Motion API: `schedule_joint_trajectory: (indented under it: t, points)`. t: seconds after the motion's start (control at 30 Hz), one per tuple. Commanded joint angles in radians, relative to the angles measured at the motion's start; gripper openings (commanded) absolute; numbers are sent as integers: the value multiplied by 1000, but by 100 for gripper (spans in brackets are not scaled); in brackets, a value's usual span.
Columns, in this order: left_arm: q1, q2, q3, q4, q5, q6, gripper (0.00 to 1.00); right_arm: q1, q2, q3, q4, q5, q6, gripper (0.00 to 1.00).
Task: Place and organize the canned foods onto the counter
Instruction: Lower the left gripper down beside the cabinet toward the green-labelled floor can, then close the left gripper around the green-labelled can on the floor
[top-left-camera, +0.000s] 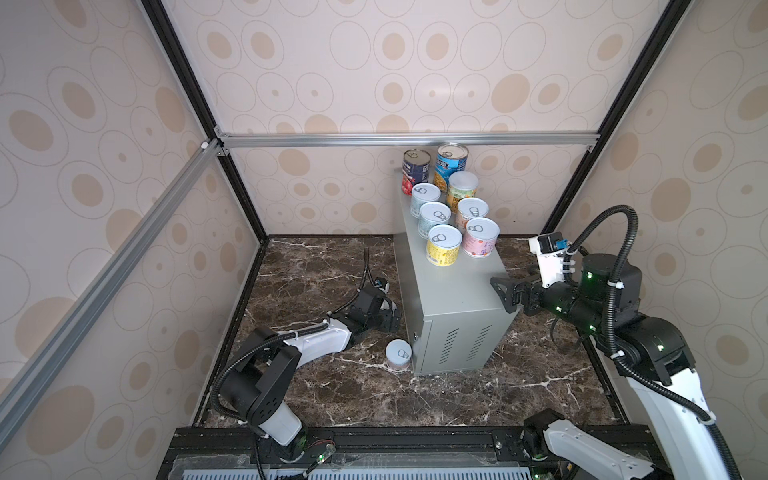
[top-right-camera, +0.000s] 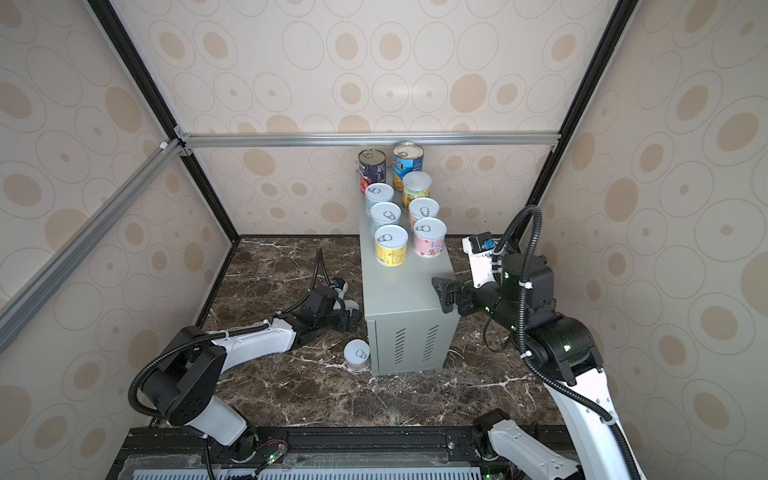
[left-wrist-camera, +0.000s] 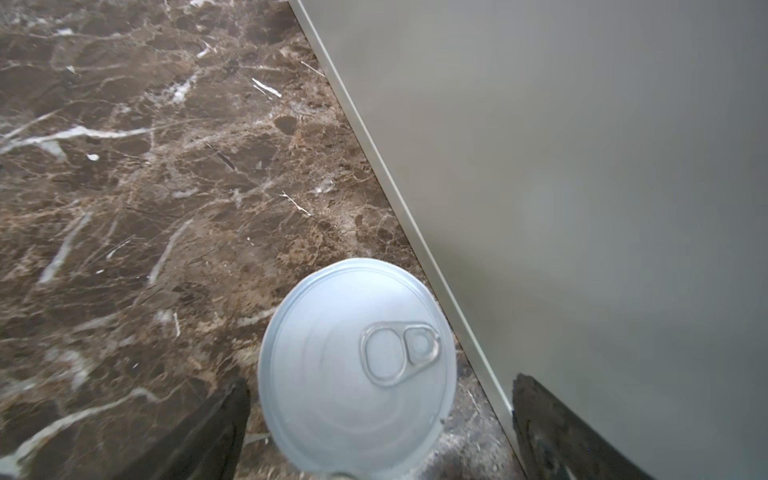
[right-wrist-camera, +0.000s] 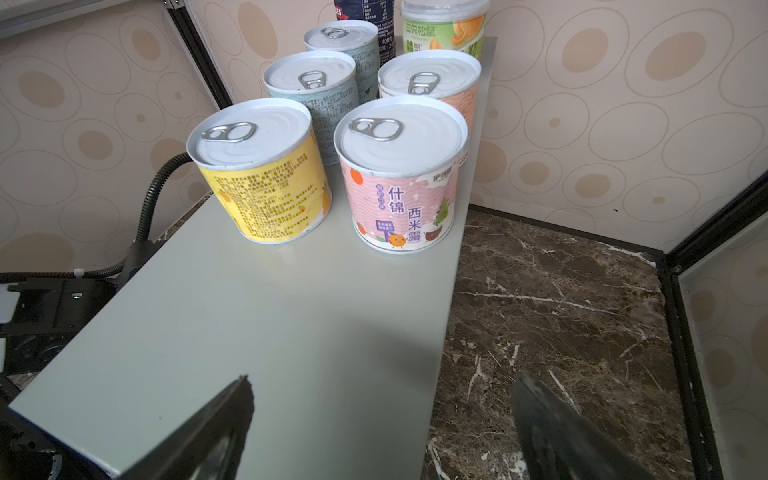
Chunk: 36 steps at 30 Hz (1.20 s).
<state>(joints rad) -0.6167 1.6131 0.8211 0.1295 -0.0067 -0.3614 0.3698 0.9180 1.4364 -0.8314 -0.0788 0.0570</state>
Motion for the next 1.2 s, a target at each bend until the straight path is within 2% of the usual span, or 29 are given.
schedule_joint_trajectory:
  t: [0.0,0.17,0.37,0.57,0.7,0.8,0.87,1.07,1.17]
  points:
    - [4,36,11,58,-25,21,98,-6,-8,16,-17,-6,12,100]
    - [4,73,-1,103,-87,18,97,-5,-5,19,-18,-5,24,100]
    - [6,125,9,133,-82,22,89,-5,5,24,-6,24,33,100]
    - [6,90,-10,126,-118,5,75,-6,12,44,3,93,33,100]
    - [5,14,-46,100,-115,-55,59,-6,41,86,-32,229,81,100]
    - [5,-39,-49,32,-113,-98,53,-6,53,76,-25,299,145,100]
    - [6,-87,-55,-2,-101,-104,51,-6,57,62,-3,304,175,100]
    - [5,-296,-45,-135,-69,-93,35,-5,98,55,28,300,213,100]
    - [5,-406,0,-207,-40,-63,31,-6,100,44,37,302,210,100]
